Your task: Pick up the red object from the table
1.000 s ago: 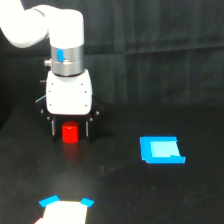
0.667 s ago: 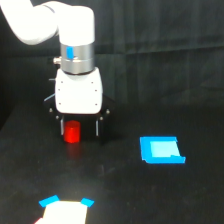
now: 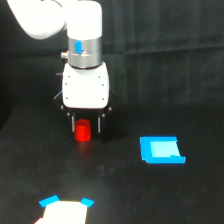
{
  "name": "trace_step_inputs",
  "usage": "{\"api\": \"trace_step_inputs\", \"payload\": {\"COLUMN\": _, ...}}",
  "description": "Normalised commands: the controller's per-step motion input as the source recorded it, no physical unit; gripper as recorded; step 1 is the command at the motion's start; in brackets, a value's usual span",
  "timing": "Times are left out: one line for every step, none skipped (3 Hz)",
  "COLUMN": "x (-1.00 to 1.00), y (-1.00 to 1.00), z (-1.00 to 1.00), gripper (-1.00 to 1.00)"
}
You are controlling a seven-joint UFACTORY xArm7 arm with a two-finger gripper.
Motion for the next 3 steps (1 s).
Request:
{"api": "trace_step_inputs", "payload": {"x": -0.11, "y": 0.07, "z": -0.11, "gripper": -1.00}}
{"api": "trace_step_inputs", "payload": {"x": 0.69, "y": -0.10, "z": 1.00, "gripper": -0.99}}
{"api": "trace_step_inputs", "payload": {"x": 0.37, "y": -0.07, "z": 1.00, "gripper": -0.99}}
